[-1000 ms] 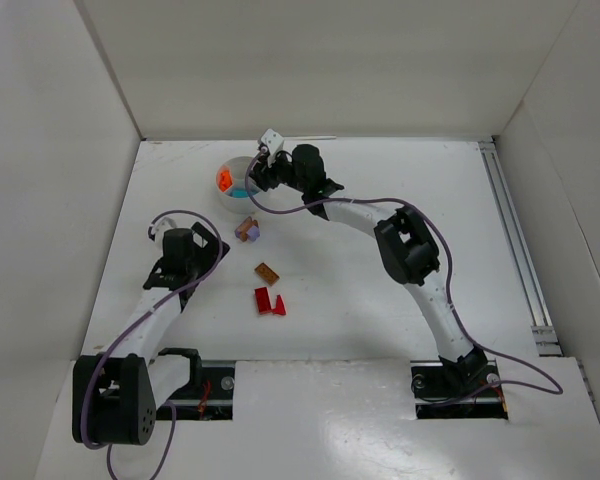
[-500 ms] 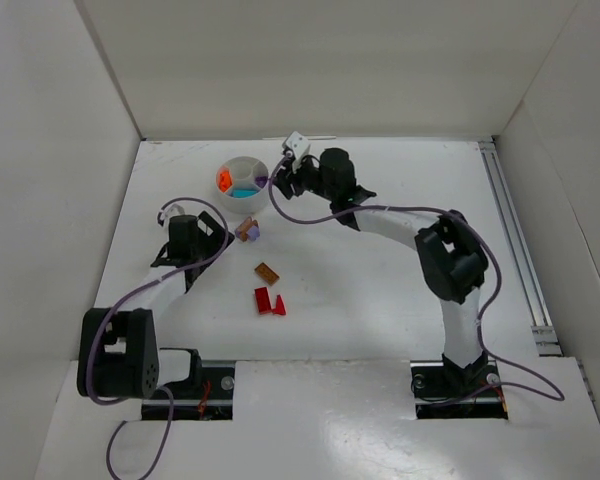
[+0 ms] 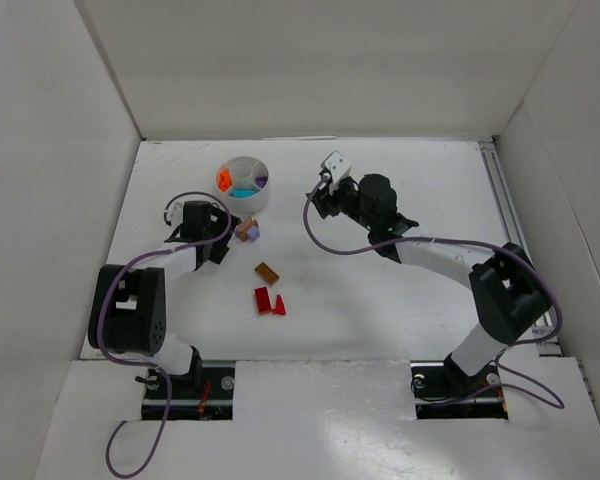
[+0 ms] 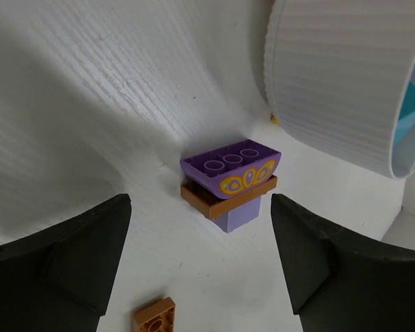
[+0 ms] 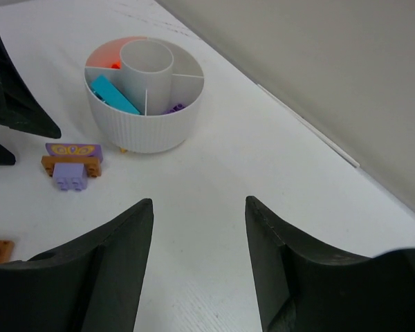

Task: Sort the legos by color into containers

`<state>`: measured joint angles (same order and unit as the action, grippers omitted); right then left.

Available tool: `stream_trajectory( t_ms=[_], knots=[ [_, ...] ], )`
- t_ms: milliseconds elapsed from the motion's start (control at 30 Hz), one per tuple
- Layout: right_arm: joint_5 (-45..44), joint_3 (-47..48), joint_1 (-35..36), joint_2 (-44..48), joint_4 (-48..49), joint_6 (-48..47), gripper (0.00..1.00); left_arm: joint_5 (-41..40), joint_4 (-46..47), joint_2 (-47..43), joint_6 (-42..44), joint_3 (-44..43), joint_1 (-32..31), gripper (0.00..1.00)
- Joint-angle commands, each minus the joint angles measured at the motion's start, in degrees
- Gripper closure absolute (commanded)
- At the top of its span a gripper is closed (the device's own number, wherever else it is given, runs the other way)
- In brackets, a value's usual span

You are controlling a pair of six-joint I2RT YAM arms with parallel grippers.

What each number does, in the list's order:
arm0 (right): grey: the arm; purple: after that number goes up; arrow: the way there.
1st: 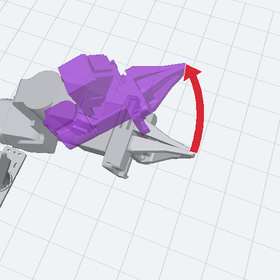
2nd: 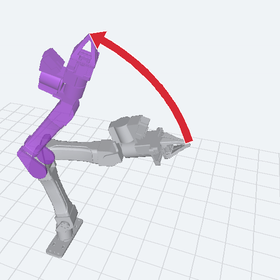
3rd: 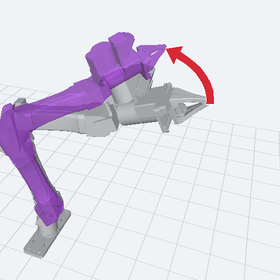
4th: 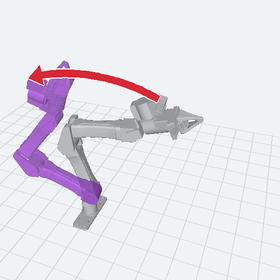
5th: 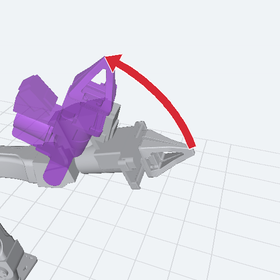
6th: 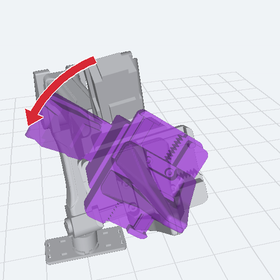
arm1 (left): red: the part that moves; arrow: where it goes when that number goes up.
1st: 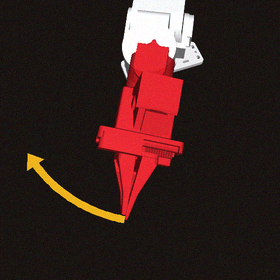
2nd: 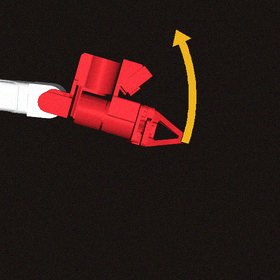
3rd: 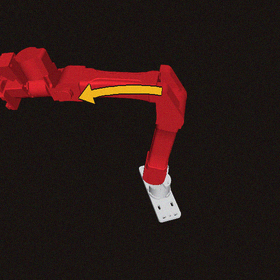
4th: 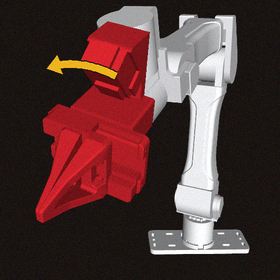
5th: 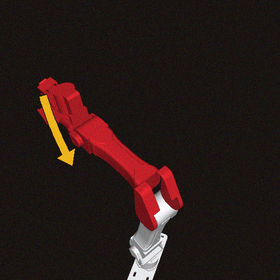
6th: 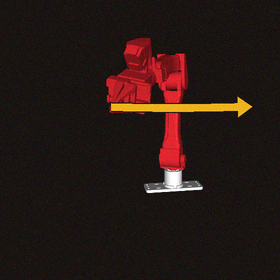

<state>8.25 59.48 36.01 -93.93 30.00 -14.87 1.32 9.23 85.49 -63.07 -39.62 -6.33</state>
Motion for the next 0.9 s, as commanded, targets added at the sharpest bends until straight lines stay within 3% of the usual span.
stream_trajectory(
  t_ms=[0, 167, 367, 467, 633, 867],
  knots=[
    [-2.19, -0.68, -0.33, 3.66, 2.17, -0.16, 0.39, 0.87, -1.68, 1.33, -7.75, -2.13, -0.18, 0.22],
    [-2.19, -1.74, -0.33, 4.98, 2.17, -0.16, 0.38, 4.56, -0.09, 5.47, -9.18, -4.85, -0.18, 0.24],
    [-2.71, -4.28, -1.99, 6.92, 2.17, -0.68, 0.38, 1.85, -1.32, 8.89, -9.18, -7.4, -1.41, 0.3],
    [-2.71, -4.82, -3.22, 7.53, 2.17, -0.68, 0.38, -2.89, -3.16, 9.6, -5.33, -10.21, -3.6, 0.31],
    [-2.19, -5.34, -4.46, 8.15, 2.17, -0.68, 0.38, -16.05, -14.91, 12.5, 2.68, -18.64, -7.82, 0.31],
    [-1.13, -6.4, -5.59, 8.68, 2.17, -0.68, 0.38, -20.82, -17.13, 13.64, 9.98, -20.58, -9.84, 0.31]
  ],
)
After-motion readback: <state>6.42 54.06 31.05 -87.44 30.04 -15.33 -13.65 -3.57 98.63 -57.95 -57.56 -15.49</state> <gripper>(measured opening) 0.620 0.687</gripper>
